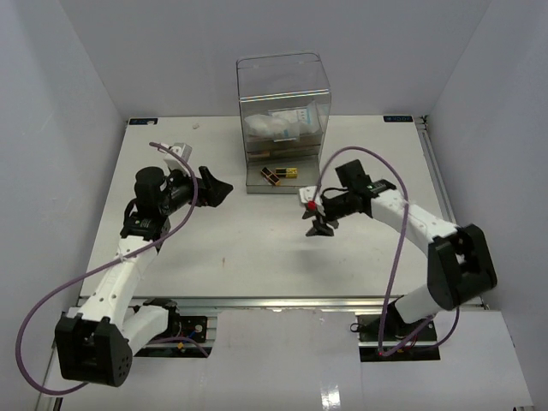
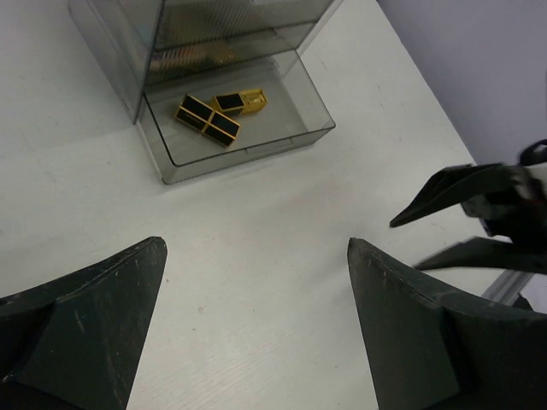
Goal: Organize the makeup
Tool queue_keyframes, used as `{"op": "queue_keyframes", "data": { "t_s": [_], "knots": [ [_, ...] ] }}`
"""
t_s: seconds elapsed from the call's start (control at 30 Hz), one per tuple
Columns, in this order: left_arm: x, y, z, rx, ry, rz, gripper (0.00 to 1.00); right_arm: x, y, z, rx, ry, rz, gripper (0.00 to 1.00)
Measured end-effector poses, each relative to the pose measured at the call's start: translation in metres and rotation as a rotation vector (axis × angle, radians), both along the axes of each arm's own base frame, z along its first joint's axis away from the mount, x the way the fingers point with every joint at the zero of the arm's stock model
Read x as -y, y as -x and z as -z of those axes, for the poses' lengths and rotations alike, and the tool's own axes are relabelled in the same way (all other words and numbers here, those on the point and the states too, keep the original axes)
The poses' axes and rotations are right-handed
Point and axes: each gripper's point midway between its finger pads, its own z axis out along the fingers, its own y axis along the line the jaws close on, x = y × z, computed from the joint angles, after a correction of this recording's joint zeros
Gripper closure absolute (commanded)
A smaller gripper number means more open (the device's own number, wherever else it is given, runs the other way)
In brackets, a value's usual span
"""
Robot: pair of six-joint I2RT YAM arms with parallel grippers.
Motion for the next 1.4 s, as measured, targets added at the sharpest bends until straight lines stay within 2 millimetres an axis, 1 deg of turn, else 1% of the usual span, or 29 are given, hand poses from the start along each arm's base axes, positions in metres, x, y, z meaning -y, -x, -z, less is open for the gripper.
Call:
{"op": "queue_keyframes", "data": {
  "t_s": [0.07, 0.13, 0.17, 0.23, 0.3, 0.4, 0.53, 0.6, 0.7, 0.77, 0.87, 0.93, 0.97, 1.03, 1.1, 1.2, 1.3, 1.4],
  "knots": [
    [-0.005, 0.005, -0.014, 0.059, -0.016, -0.019, 0.02, -0.019, -0.025, 0.012, -0.008, 0.089, 0.027, 0.60],
    [-0.009, 0.009, -0.027, 0.109, -0.026, -0.034, 0.02, -0.041, -0.057, 0.022, 0.007, 0.152, 0.069, 0.65],
    [-0.011, 0.011, -0.032, 0.129, -0.029, -0.041, 0.02, -0.051, -0.073, 0.027, 0.021, 0.175, 0.091, 0.65],
    [-0.016, 0.012, -0.039, 0.159, -0.036, -0.059, 0.02, -0.059, -0.096, 0.038, 0.026, 0.231, 0.144, 0.65],
    [-0.020, 0.012, -0.042, 0.172, -0.040, -0.076, 0.02, -0.063, -0.122, 0.049, 0.046, 0.276, 0.205, 0.65],
    [-0.024, 0.011, -0.043, 0.178, -0.043, -0.091, 0.02, -0.062, -0.148, 0.068, 0.061, 0.339, 0.277, 0.63],
    [-0.028, 0.009, -0.043, 0.178, -0.045, -0.104, 0.02, -0.054, -0.164, 0.090, 0.064, 0.417, 0.343, 0.54],
    [-0.029, 0.009, -0.043, 0.178, -0.045, -0.108, 0.02, -0.051, -0.173, 0.095, 0.084, 0.439, 0.374, 0.48],
    [-0.030, 0.008, -0.043, 0.178, -0.046, -0.112, 0.02, -0.050, -0.188, 0.092, 0.137, 0.444, 0.425, 0.38],
    [-0.030, 0.008, -0.043, 0.177, -0.046, -0.113, 0.02, -0.049, -0.199, 0.090, 0.175, 0.442, 0.462, 0.26],
    [-0.032, 0.008, -0.043, 0.176, -0.046, -0.117, 0.02, -0.050, -0.215, 0.084, 0.227, 0.425, 0.512, 0.12],
    [-0.033, 0.007, -0.043, 0.175, -0.046, -0.120, 0.02, -0.051, -0.222, 0.080, 0.252, 0.415, 0.534, 0.05],
    [-0.033, 0.007, -0.042, 0.174, -0.047, -0.122, 0.02, -0.052, -0.226, 0.080, 0.258, 0.412, 0.539, 0.03],
    [-0.035, 0.006, -0.042, 0.172, -0.047, -0.126, 0.02, -0.057, -0.233, 0.079, 0.272, 0.398, 0.545, 0.02],
    [-0.035, 0.005, -0.041, 0.169, -0.048, -0.129, 0.02, -0.061, -0.237, 0.078, 0.276, 0.387, 0.544, 0.03],
    [-0.036, 0.004, -0.039, 0.164, -0.049, -0.132, 0.02, -0.065, -0.238, 0.078, 0.281, 0.378, 0.541, 0.07],
    [-0.037, 0.004, -0.034, 0.152, -0.050, -0.135, 0.02, -0.070, -0.238, 0.078, 0.283, 0.368, 0.533, 0.09],
    [-0.038, 0.003, -0.030, 0.138, -0.050, -0.139, 0.02, -0.073, -0.233, 0.080, 0.271, 0.354, 0.511, 0.10]
  ]
}}
